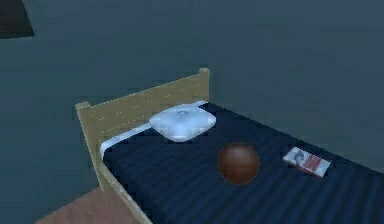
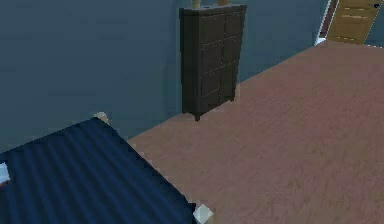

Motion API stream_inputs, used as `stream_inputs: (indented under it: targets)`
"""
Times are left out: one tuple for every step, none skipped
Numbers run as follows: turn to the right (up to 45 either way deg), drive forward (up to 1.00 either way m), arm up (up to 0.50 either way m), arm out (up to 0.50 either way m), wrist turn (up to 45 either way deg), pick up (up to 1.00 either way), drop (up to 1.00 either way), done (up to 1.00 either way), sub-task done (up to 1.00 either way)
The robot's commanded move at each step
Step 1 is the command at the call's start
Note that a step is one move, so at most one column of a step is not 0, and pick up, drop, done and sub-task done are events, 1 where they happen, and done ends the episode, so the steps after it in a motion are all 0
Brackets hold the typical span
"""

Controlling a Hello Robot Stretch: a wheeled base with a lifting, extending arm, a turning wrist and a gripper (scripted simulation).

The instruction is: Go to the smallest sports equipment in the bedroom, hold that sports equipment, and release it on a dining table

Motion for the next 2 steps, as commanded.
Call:
stream_inputs:
  targets:
    - [0.0,0.05,0.0,0.0,0.0,0.0,0.0,0.0,0.0]
    - [-45.0,0.0,0.0,0.0,0.0,0.0,0.0,0.0,0.0]
